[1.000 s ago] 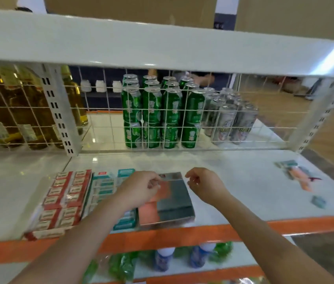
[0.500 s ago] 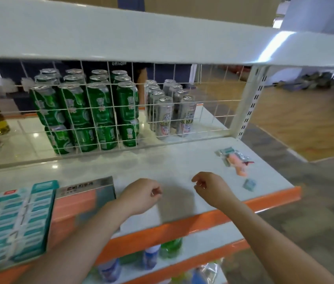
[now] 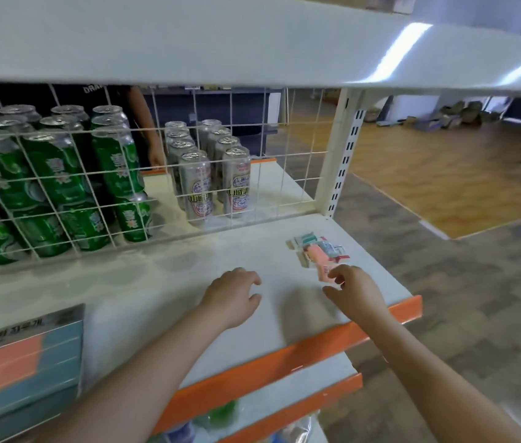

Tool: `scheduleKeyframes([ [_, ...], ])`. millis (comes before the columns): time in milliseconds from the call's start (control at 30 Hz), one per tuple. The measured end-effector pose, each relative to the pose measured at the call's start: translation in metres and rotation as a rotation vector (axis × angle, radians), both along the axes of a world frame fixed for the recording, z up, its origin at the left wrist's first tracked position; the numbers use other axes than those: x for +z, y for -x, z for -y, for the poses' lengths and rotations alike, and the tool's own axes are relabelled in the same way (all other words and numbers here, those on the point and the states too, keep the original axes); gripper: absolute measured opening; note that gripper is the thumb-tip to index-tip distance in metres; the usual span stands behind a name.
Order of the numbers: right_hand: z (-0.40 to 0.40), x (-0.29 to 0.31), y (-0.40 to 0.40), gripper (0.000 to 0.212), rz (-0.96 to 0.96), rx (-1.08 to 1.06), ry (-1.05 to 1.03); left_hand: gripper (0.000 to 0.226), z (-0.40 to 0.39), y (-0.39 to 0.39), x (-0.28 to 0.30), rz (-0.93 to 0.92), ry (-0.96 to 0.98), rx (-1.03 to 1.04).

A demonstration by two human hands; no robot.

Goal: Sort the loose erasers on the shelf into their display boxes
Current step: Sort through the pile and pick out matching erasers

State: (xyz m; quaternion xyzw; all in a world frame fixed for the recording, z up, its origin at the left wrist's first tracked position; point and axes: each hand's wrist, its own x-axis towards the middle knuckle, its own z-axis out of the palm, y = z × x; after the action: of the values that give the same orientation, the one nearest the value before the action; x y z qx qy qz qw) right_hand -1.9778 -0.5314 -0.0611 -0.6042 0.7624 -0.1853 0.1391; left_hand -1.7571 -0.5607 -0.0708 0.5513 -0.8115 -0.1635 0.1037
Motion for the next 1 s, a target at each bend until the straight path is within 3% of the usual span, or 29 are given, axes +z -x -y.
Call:
scheduleKeyframes([
  [333, 0.040, -0.017, 0.014, 0.047, 0.013, -0.099, -0.013, 0.037, 0.024, 0.032, -0.010, -0.072, -0.026, 0.014],
  [633, 0.052, -0.020, 0.038, 0.030, -0.050, -0.080, -0.043, 0.039, 0.045, 0.057, -0.007, -0.149, -0.019, 0.062],
  [1000, 0.049, -0.015, 0.071, 0.034, 0.024, -0.091, -0.043, 0.051, 0.069, 0.122, -0.006, -0.263, -0.100, 0.146],
])
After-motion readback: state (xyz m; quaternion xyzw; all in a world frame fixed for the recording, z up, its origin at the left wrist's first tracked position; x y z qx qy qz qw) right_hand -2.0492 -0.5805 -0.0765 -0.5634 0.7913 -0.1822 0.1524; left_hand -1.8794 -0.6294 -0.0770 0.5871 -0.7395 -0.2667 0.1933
